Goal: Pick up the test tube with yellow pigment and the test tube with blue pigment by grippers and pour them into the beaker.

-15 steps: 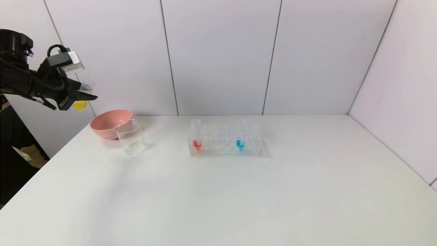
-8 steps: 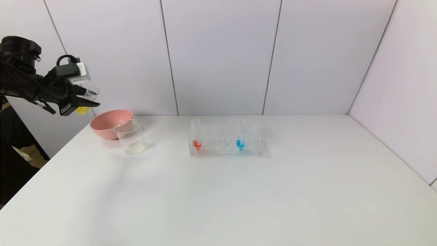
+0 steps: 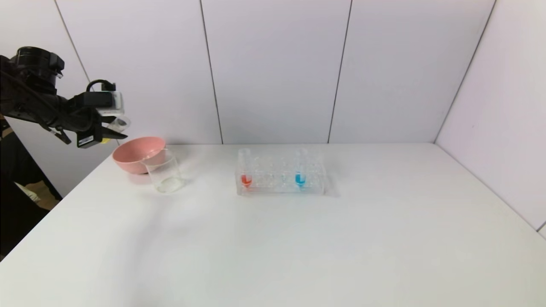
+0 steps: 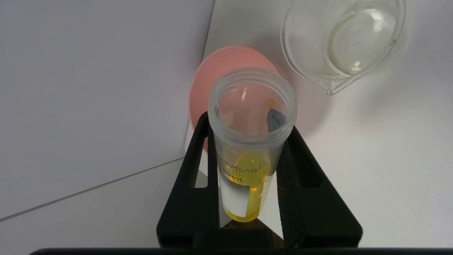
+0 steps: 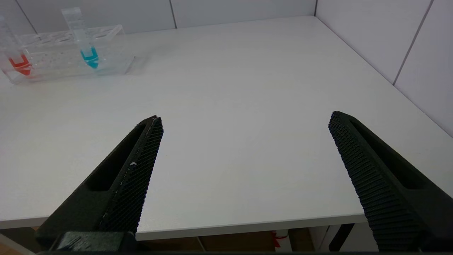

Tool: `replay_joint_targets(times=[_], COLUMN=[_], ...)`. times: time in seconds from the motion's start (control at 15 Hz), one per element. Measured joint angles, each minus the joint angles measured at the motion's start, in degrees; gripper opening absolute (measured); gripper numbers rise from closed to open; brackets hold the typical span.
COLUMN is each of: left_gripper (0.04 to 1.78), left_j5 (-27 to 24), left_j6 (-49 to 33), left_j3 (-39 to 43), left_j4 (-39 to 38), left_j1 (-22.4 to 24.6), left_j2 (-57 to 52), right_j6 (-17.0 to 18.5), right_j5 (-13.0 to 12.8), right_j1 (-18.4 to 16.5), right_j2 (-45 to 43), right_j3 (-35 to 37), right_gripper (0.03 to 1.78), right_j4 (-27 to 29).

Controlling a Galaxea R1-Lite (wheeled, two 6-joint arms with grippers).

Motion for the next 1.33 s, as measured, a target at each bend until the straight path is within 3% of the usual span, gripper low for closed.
replay_joint_targets(times=[0.6,1.33], left_gripper=[0.47,0.47], left_j5=[3.75,6.78], left_j6=[6.95,7.61], left_j3=[0.04,0.04], left_j4=[1.29,0.51], left_j1=[-1.38,-2.49], left_j2=[-0.37,0.35], right_j6=[0.0,0.0], right_j5=[0.0,0.0], right_j1=[0.0,0.0], right_j2=[0.0,0.0], right_j3=[0.0,0.0], right_gripper=[1.71,1.71], right_j4=[-0.02,0.0])
